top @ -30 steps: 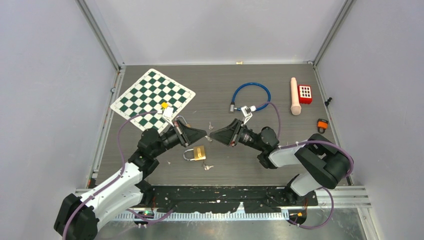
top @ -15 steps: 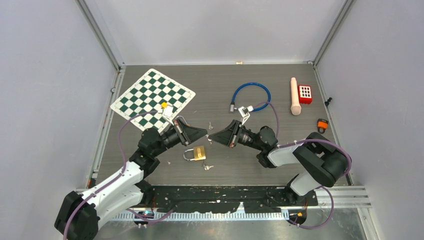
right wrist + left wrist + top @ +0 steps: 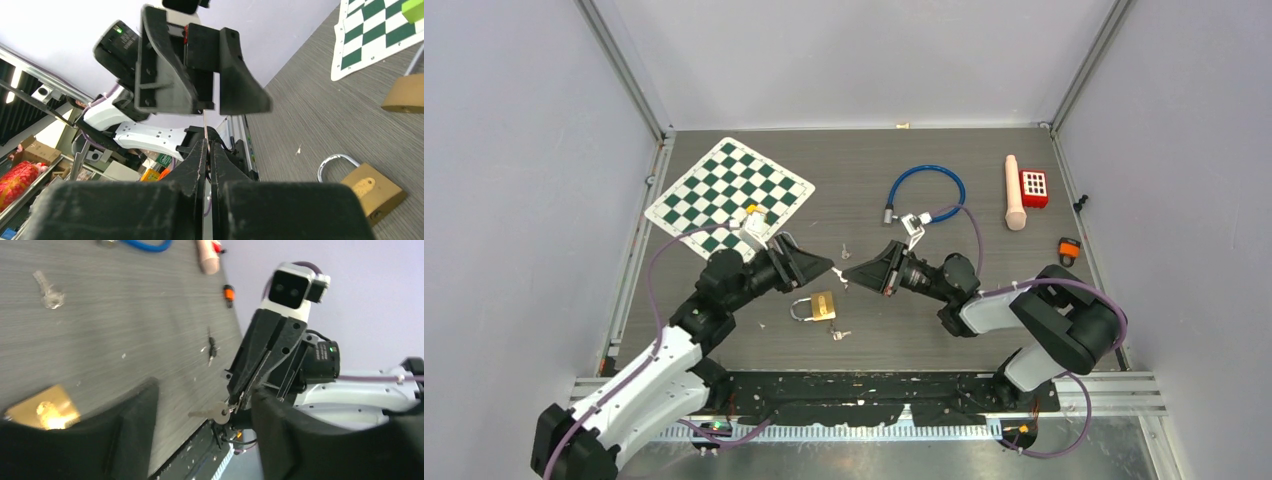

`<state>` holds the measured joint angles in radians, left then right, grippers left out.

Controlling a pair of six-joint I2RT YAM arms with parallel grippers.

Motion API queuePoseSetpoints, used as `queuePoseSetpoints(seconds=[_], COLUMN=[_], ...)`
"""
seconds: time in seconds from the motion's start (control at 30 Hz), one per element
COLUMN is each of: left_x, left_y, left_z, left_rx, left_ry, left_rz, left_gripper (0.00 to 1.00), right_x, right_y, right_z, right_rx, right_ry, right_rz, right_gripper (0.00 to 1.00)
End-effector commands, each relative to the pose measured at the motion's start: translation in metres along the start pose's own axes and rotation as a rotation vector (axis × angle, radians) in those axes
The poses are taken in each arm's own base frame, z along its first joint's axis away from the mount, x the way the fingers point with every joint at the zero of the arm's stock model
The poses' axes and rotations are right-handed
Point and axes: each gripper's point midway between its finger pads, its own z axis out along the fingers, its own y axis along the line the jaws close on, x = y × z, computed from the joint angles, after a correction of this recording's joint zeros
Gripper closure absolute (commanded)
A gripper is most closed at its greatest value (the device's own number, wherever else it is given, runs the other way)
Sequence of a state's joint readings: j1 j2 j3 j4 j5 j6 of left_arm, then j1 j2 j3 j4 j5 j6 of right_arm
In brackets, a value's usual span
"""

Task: Unlock with the key

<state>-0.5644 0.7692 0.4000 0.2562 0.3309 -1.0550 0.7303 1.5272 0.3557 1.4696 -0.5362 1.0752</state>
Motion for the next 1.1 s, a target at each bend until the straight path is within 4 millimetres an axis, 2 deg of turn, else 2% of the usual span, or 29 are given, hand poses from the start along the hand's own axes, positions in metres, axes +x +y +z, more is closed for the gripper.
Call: queuePoseSetpoints(seconds=[0.0,0.1,0.17,0.33,0.53,0.77,0.93,1.07], left_x=[-0.013,-0.01,0.004,0.04,0.051,0.06,0.054,0.046], left_y=[0.046,0.074,0.095,0.123,0.129,0.163,0.179,0.193], left_z=[-0.032,-0.059,-0.076,-0.087,-0.067,-0.049,-0.037,-0.035], left_rx=[-0.388,-0.616,-0.755,-0.935,-1.013,-1.147,-1.228,-1.292], left_ry=[-0.015,0.017,0.069,0.208,0.279,0.32,0.346,0.382], left_rz=[0.068,0.057,-0.001,-0.117,-0.114,-0.131,-0.081,-0.03], left_gripper=[0.29,0.25,0.24,0.24,0.23,0.3,0.45,0.59], right_x=[-0.015,-0.016,-0.014,-0.012,-0.014,-0.02,-0.023,-0.027], right_y=[0.01,-0.006,-0.014,-0.028,-0.036,-0.04,-0.039,-0.039], right_z=[-0.008,-0.017,-0.021,-0.03,-0.044,-0.056,-0.06,-0.063], right_rx=[-0.032,0.045,0.095,0.21,0.341,0.366,0.362,0.366], right_ry=[-0.074,-0.069,-0.057,-0.026,0.023,0.015,-0.001,-0.009], right_rz=[-0.056,-0.053,-0.061,-0.118,-0.213,-0.226,-0.223,-0.224], right_gripper=[0.95,0.95,0.95,0.95,0.95,0.95,0.95,0.95])
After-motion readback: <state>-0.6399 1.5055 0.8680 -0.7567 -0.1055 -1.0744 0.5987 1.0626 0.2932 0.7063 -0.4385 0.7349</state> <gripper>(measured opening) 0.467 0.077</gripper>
